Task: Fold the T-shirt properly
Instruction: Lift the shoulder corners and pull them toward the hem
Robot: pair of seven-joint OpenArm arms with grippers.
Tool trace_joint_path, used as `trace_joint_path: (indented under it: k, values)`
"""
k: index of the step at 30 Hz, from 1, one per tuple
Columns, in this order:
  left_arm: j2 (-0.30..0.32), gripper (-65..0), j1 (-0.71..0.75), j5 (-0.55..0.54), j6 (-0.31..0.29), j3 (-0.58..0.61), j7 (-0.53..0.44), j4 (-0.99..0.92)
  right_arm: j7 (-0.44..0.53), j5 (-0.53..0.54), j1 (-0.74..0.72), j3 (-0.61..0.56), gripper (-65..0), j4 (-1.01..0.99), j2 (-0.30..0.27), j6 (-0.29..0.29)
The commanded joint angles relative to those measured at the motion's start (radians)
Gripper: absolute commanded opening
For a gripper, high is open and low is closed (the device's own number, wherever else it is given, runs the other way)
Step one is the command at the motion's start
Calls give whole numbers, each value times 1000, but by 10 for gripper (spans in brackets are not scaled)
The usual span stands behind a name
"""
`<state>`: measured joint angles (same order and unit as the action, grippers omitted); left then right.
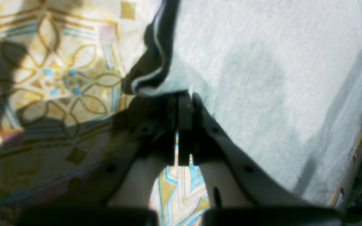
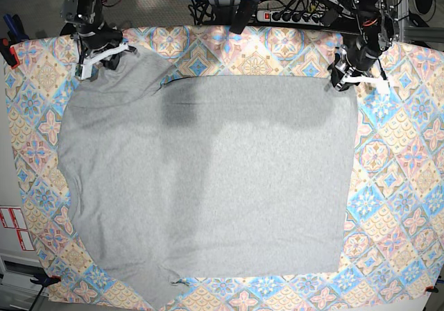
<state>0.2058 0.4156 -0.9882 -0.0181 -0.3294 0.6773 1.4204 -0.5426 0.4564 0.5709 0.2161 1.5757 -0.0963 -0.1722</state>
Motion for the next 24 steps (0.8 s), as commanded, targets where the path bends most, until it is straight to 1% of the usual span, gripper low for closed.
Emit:
trace_joint_path:
  k: [1, 4, 9, 11, 14, 17, 18, 21, 23, 24]
  values:
    - [2, -650, 32, 22, 20, 3, 55, 13, -24, 0, 34, 21, -650, 22, -1, 0]
    - [2, -650, 73, 30, 20, 6, 57, 78, -24, 0, 80, 76, -650, 84, -1, -2]
    - [7, -650, 139, 30, 20, 5, 61, 159, -24, 0, 151, 133, -650, 171, -1, -2]
    - [30, -650, 171, 30, 20, 9, 61, 173, -23, 0, 176, 156, -650, 199, -1, -3]
    - [40, -650, 214, 30, 20, 8, 61, 175, -23, 0, 215, 193, -650, 233, -1, -3]
    - [70, -650, 253, 30, 20, 6, 54, 175, -23, 0, 254, 222, -650, 252, -1, -7]
    - [74, -650, 262, 30, 20, 5, 54, 175, -23, 0, 266, 230, -650, 254, -1, -33]
    - [96, -650, 292, 28, 20, 3, 54, 176, -23, 0, 300, 270, -650, 257, -1, -163]
    - [99, -650, 305, 28, 19, 3, 52, 196, -27, 0, 311, 293, -650, 259, -1, -254]
    - [99, -650, 317, 28, 19, 2, 52, 214, -29, 2, 311, 303, -650, 259, -1, -287]
